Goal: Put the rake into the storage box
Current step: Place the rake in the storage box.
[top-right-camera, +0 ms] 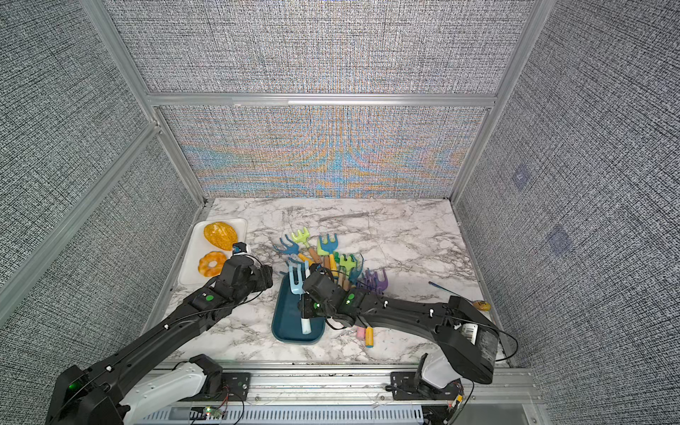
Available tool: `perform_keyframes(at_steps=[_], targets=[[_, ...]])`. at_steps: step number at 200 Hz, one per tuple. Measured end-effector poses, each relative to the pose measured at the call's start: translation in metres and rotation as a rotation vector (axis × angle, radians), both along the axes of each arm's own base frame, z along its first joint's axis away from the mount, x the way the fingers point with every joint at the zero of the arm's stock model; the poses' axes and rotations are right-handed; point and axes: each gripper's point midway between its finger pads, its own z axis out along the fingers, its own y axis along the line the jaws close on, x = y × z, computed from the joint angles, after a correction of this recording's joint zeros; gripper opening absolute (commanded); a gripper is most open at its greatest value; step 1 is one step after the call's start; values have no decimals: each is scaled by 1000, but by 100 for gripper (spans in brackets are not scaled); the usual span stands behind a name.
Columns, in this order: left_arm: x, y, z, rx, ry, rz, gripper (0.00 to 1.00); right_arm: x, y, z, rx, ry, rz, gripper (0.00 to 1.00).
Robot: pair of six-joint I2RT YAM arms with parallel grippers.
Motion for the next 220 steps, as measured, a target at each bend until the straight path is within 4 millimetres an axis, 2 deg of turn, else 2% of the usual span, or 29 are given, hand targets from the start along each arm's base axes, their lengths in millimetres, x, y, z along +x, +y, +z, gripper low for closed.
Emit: perform_keyframes(at_steps=[49, 73, 82, 90, 111, 133, 147, 169, 220], targets=[[-1, 1, 0, -2, -3, 0, 76, 4, 10, -26, 22, 58, -59, 0], [-2, 1, 0, -3, -4, 0, 76, 7, 17, -38, 37, 83, -85, 4], [-2, 1, 0, -3, -4, 0, 76, 8, 21, -42, 39, 94, -88, 11], [-2, 1, 0, -3, -4, 0, 76, 9, 25, -43, 43, 99, -89, 24], [-2, 1, -1, -1, -1, 0, 76, 12, 37, -39, 70, 105, -83, 49], [-2, 1, -4, 3, 8, -2, 77, 15, 41, -27, 93, 80, -71, 63], [-1, 0, -5, 1, 9, -3, 77, 15, 37, -16, 100, 56, -71, 67], [1, -5, -7, -10, 12, -15, 78, 15, 25, -3, 100, 15, -72, 68], [1, -9, -18, -2, 46, -28, 78, 20, -26, 15, 40, -73, -90, 66]])
